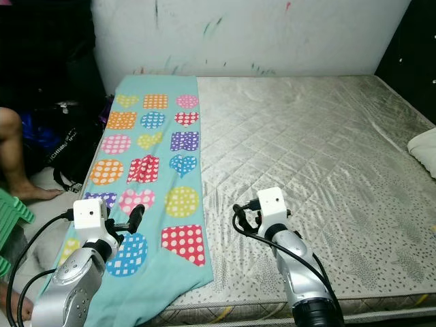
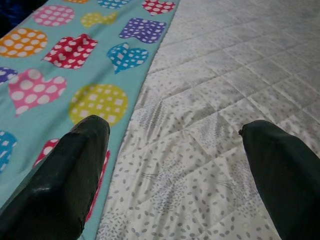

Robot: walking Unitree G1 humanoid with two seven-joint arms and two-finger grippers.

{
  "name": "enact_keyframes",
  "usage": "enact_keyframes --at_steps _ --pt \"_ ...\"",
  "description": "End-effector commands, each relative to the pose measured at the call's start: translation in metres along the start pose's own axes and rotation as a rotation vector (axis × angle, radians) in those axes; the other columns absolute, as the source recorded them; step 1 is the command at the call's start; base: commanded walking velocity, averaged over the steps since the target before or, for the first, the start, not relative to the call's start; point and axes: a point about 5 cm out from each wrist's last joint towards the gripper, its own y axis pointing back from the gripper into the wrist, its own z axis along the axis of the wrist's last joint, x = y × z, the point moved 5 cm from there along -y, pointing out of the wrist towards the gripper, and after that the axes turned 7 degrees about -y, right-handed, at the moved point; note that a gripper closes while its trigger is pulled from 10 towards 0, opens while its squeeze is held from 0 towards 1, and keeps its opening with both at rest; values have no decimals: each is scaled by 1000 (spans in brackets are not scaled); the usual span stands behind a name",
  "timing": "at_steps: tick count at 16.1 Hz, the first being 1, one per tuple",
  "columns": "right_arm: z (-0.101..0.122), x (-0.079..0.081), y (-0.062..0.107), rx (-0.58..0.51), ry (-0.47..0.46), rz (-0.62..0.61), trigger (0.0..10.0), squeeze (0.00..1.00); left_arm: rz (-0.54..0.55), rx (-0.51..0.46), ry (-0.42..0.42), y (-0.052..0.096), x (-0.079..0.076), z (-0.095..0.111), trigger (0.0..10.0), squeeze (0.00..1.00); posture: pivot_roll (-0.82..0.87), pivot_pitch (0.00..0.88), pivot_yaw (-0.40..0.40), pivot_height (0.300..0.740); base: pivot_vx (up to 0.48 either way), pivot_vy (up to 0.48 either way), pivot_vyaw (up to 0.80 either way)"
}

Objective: Clean up the room

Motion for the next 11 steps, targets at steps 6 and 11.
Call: enact_keyframes --at_steps 6,11 --pt "5 -1 -1 -22 15 8 10000 0 15 13 -31 -3 2 -3 10000 0 -81 0 -14 620 0 0 0" --pt "4 -1 -3 -18 14 9 10000 0 18 -16 -29 -2 1 1 10000 0 -80 0 -15 620 0 0 0"
